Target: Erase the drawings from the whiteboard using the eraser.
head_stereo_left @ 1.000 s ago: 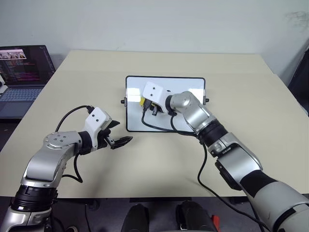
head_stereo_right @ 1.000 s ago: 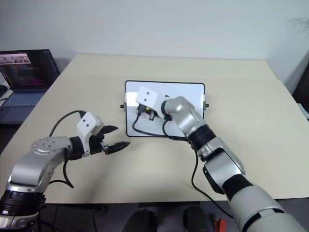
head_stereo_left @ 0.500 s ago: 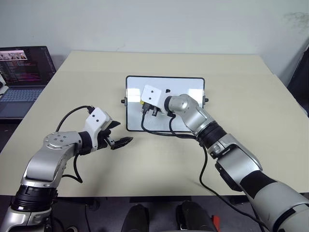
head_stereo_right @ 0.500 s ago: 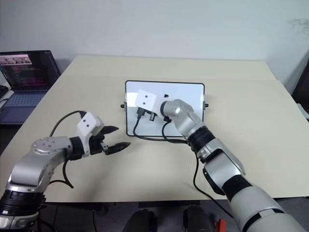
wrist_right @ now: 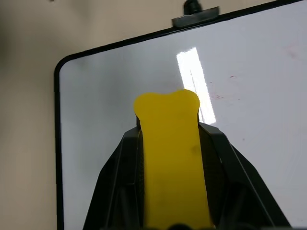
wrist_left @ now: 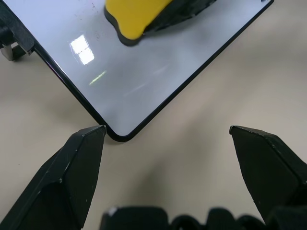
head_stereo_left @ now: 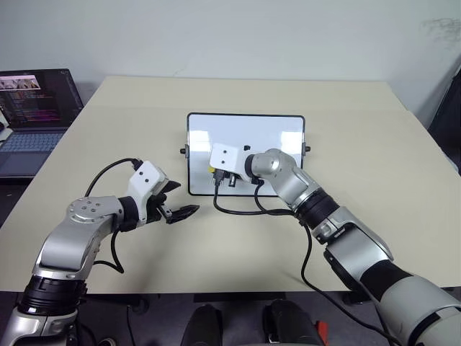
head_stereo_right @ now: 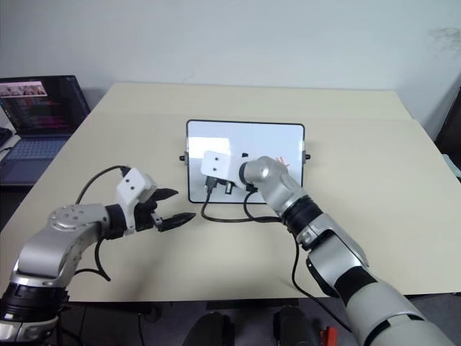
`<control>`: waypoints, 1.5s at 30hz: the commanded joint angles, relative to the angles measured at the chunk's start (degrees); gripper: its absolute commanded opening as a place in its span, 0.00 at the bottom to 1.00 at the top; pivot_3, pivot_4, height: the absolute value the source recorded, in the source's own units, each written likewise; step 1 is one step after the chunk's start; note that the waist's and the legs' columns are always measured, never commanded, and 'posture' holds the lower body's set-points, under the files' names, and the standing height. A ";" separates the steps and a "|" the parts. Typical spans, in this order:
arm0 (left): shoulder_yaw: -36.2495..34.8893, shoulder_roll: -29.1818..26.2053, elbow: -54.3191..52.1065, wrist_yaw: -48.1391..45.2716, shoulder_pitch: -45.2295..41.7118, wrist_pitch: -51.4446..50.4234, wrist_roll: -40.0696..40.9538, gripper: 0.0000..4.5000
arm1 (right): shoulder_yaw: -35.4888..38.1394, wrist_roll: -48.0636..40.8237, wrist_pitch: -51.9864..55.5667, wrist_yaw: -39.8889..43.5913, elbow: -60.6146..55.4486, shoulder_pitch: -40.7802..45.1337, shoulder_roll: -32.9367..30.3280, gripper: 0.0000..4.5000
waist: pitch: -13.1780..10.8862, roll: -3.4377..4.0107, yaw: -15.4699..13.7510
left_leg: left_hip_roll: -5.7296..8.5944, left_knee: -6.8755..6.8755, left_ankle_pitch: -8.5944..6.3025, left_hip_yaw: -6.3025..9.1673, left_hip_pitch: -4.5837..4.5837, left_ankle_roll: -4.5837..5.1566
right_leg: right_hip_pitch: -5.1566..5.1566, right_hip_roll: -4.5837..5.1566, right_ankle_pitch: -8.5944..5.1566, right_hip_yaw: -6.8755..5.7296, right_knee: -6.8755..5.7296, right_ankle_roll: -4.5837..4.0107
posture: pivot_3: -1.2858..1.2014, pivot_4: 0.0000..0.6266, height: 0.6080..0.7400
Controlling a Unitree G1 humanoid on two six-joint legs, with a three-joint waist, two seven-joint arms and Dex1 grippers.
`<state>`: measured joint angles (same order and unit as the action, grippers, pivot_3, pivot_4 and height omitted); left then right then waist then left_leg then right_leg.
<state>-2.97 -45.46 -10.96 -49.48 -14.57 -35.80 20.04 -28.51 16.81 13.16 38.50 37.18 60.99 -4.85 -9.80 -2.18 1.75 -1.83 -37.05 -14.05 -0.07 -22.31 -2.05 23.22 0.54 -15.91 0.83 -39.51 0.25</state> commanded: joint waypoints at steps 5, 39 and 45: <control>-0.15 -0.20 -1.36 -0.42 -0.83 0.64 0.29 1.00 | -1.72 1.69 4.85 5.05 -2.33 -3.84 -1.79 0.27 | 0.00 0.00 0.08 | 0.01 0.02 -0.01 -0.04 -0.02 0.00 | -0.02 0.01 0.00 0.03 0.10 0.00 | 0.52 0.24 1.00; -0.24 -0.47 -2.04 -1.17 0.19 0.32 0.25 1.00 | 7.17 -0.79 -2.92 -10.58 4.70 2.55 5.69 0.27 | -0.09 0.05 0.13 | -0.06 0.17 0.07 -0.03 -0.30 0.02 | 0.13 -0.02 0.08 -0.02 0.47 -0.11 | 0.52 0.24 1.00; -0.21 -0.29 -2.12 -1.03 0.08 0.22 0.33 1.00 | 3.13 0.15 1.37 -2.14 1.25 -1.58 4.52 0.27 | -0.09 0.06 0.13 | -0.07 0.20 0.04 -0.01 -0.34 0.00 | 0.17 -0.02 0.08 -0.05 0.47 -0.11 | 0.52 0.24 1.00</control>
<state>-2.65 -45.44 -11.17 -50.64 -14.15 -35.85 20.08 -24.39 16.33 12.46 34.30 39.08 60.75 0.42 -9.89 -2.13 1.88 -1.90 -36.85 -14.01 -0.08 -22.65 -2.05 23.39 0.52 -15.83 0.78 -39.04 0.14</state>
